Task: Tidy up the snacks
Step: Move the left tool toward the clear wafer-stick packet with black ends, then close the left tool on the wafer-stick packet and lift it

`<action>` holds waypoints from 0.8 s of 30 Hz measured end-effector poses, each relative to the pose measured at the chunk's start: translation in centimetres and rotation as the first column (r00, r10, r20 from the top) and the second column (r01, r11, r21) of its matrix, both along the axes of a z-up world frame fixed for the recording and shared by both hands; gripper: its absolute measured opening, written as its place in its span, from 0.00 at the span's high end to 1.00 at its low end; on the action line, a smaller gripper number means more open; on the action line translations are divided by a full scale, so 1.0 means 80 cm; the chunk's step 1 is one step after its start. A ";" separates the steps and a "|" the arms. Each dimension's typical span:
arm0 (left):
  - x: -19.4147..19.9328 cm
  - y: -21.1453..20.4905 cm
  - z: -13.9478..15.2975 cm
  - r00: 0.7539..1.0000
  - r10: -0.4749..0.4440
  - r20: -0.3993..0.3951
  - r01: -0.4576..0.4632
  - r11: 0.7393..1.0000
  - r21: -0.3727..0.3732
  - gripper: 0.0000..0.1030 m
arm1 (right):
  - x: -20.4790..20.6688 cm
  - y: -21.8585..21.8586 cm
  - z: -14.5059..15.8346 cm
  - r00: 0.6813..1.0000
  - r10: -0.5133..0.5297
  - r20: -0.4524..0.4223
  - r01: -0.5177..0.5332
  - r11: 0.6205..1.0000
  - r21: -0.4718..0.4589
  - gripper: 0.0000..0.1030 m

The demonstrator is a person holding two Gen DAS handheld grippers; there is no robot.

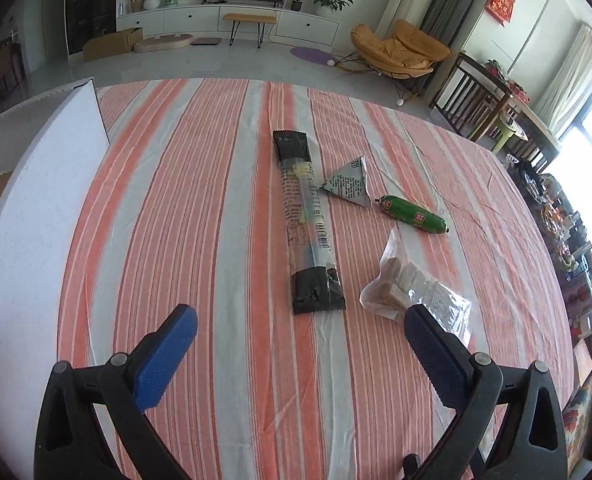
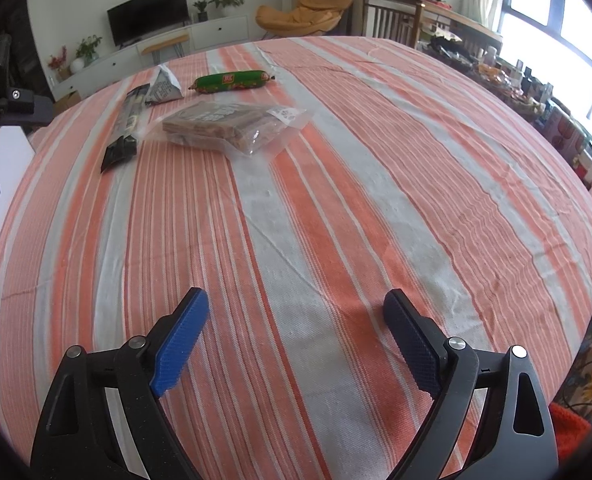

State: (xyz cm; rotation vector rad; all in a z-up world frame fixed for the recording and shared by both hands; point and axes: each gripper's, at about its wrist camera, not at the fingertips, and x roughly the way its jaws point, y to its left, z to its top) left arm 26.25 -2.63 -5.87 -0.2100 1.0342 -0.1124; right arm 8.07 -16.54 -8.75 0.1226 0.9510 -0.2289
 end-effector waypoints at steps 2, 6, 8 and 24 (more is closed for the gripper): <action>0.041 -0.010 -0.013 0.999 -0.019 -0.027 0.019 1.000 0.023 0.01 | 0.000 0.000 0.000 1.000 0.001 0.001 -0.001 1.000 0.000 0.11; 0.094 -0.018 -0.045 0.997 0.006 -0.074 -0.004 1.000 0.029 0.05 | 0.002 0.001 0.001 1.000 0.007 0.003 -0.007 1.000 0.000 0.10; 0.108 -0.019 -0.061 0.996 0.039 -0.075 -0.036 0.999 0.037 0.05 | 0.003 0.001 0.001 1.000 0.009 0.004 -0.009 1.000 0.000 0.10; 0.032 -0.005 -0.077 1.000 -0.005 0.006 0.004 0.975 0.223 0.74 | 0.007 0.001 0.000 1.000 0.010 0.016 -0.010 1.000 -0.001 0.10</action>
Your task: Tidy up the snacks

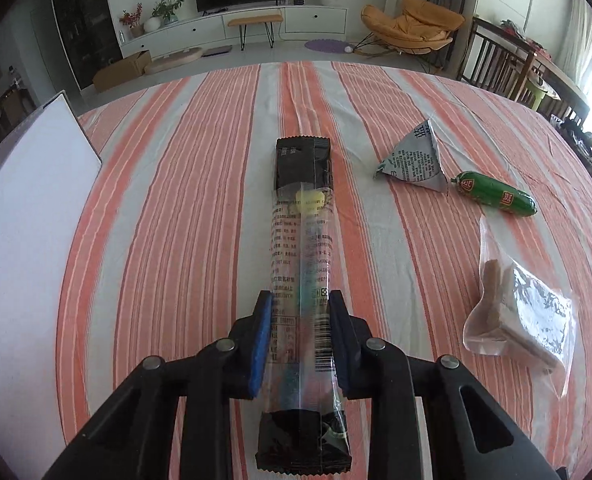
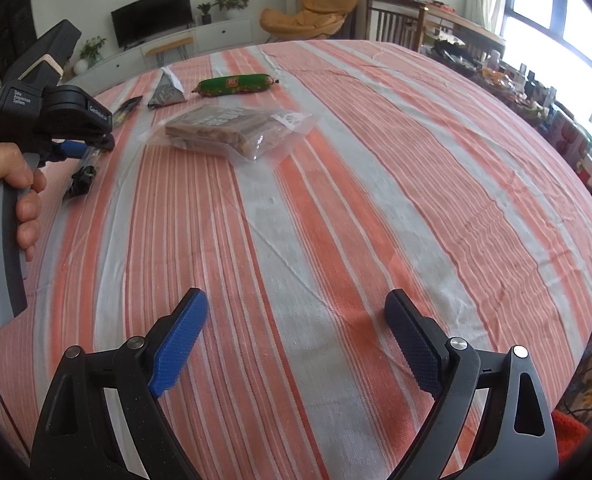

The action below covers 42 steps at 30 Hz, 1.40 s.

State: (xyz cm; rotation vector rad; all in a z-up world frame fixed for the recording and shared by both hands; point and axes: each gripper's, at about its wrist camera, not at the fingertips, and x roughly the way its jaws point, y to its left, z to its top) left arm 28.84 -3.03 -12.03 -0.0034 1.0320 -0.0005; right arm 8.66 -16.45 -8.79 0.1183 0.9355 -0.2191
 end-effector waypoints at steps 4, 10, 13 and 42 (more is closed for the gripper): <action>-0.053 0.010 0.000 1.000 -0.003 -0.004 0.003 1.000 0.010 0.74 | 0.000 0.000 0.000 1.000 0.000 0.000 0.000 1.000 0.000 0.10; -0.139 0.012 0.000 0.998 -0.055 -0.003 0.055 0.998 0.009 0.74 | 0.000 0.000 0.000 1.000 0.001 0.001 -0.001 1.000 0.000 0.10; -0.166 0.014 -0.002 0.997 -0.081 0.015 0.081 0.997 0.017 0.72 | 0.000 0.000 0.000 1.000 0.000 0.001 0.000 1.000 0.000 0.10; -0.181 0.037 -0.020 0.995 -0.048 0.082 0.048 0.999 -0.001 0.00 | 0.000 0.000 -0.001 1.000 0.002 0.002 -0.002 1.000 -0.001 0.10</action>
